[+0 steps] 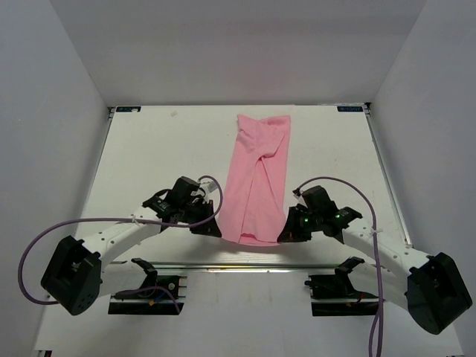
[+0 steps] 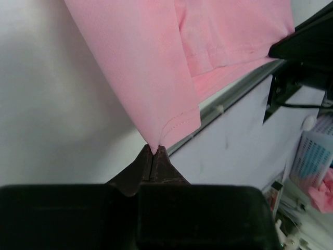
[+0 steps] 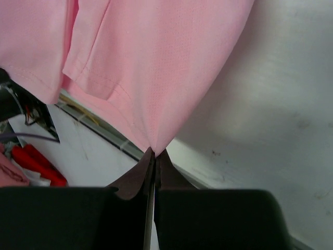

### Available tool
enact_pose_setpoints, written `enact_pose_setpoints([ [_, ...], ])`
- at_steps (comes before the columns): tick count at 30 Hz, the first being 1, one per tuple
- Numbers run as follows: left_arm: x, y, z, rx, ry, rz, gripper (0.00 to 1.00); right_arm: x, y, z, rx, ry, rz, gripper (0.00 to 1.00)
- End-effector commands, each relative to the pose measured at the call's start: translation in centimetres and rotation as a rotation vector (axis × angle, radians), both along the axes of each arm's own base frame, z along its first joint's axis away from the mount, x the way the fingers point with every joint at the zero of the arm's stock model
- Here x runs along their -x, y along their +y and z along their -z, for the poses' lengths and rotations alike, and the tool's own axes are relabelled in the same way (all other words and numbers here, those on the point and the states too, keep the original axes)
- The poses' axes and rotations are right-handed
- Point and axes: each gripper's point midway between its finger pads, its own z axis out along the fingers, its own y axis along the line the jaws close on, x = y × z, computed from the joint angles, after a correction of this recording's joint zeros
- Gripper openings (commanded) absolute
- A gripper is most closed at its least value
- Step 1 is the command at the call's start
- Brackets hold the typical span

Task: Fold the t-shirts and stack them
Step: Fold the folded rectangular tshirt in 1/3 of the way

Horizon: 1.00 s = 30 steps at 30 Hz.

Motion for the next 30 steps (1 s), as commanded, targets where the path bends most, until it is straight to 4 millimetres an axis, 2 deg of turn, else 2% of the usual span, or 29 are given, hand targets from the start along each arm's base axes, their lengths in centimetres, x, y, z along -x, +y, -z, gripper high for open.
enact_pose_setpoints([
  [1, 3.2, 0.3, -0.6, 0.018, 0.097, 0.055, 0.00, 2.6, -0.4, -0.1, 0.016, 0.083, -0.051, 0.00],
  [4, 3.4, 0.4, -1.1, 0.008, 0.102, 0.064, 0.00, 2.9, 0.1, -0.7, 0.006, 0.077, -0.077, 0.00],
  [6, 2.2, 0.1, -1.9, -0.011, 0.041, 0.067, 0.00, 2.3, -0.6, 0.0, 0.069, 0.067, -0.064, 0.00],
  [7, 1.7, 0.1, -2.1, -0.020, 0.029, 0.057, 0.00, 1.6, -1.0, 0.2, 0.109, 0.036, -0.054, 0.00],
  [8, 0.9, -0.1, -2.5, -0.024, 0.001, 0.055, 0.00, -0.2, -0.6, -1.2, 0.108, -0.023, -0.040, 0.00],
  [9, 0.0, -0.4, -2.4, -0.034, -0.017, 0.042, 0.00, -0.6, -0.4, -0.9, 0.132, -0.018, -0.052, 0.00],
  [10, -0.9, -0.9, -2.8, -0.025, -0.043, 0.036, 0.00, -1.8, 0.0, -1.8, 0.127, -0.051, -0.037, 0.00],
  [11, -2.2, -1.3, -3.9, -0.016, -0.071, 0.020, 0.00, -2.8, 0.0, -2.3, 0.140, -0.076, -0.019, 0.00],
  [13, -4.2, -1.8, -4.0, -0.049, -0.107, 0.000, 0.00, -4.9, -0.3, -2.4, 0.199, -0.109, 0.035, 0.00],
  [14, -6.1, -2.3, -5.5, -0.035, -0.154, -0.027, 0.00, -5.9, -0.6, -2.4, 0.224, -0.129, 0.066, 0.00],
  [15, -7.3, -2.4, -5.7, -0.053, -0.190, -0.045, 0.00, -7.5, -0.1, -3.3, 0.224, -0.149, 0.084, 0.00],
  [17, -10.2, -3.0, -6.8, -0.074, -0.232, -0.089, 0.00, -9.2, -0.4, -3.9, 0.257, -0.185, 0.124, 0.00],
  [18, -11.6, -3.1, -7.1, -0.093, -0.262, -0.118, 0.00, -10.7, 0.0, -4.5, 0.259, -0.194, 0.136, 0.00],
  [19, -13.0, -3.7, -8.5, -0.082, -0.299, -0.134, 0.00, -11.7, -0.6, -4.7, 0.287, -0.213, 0.170, 0.00],
  [20, -14.4, -3.5, -7.8, -0.133, -0.315, -0.158, 0.00, -12.5, -0.5, -4.9, 0.297, -0.229, 0.160, 0.00],
  [21, -15.4, -3.5, -7.9, -0.151, -0.331, -0.180, 0.00, -13.7, -0.7, -5.3, 0.299, -0.238, 0.180, 0.00],
  [22, -16.9, -3.5, -8.8, -0.157, -0.366, -0.197, 0.00, -14.1, -0.8, -4.9, 0.314, -0.237, 0.172, 0.00],
  [23, -17.5, -3.7, -8.8, -0.167, -0.377, -0.194, 0.00, -15.0, -0.7, -5.7, 0.311, -0.252, 0.183, 0.00],
  [24, -18.5, -3.4, -7.6, -0.208, -0.365, -0.189, 0.00, -15.7, -0.8, -5.6, 0.315, -0.255, 0.186, 0.00],
  [25, -19.7, -4.2, -8.8, -0.193, -0.400, -0.184, 0.00, -16.7, -0.8, -6.4, 0.311, -0.272, 0.197, 0.00],
  [28, -22.1, -4.6, -8.5, -0.228, -0.402, -0.189, 0.00, -18.8, -1.3, -6.9, 0.325, -0.286, 0.226, 0.00],
  [30, -23.8, -4.1, -8.7, -0.238, -0.413, -0.224, 0.00, -19.9, -1.8, -6.8, 0.336, -0.287, 0.248, 0.00],
])
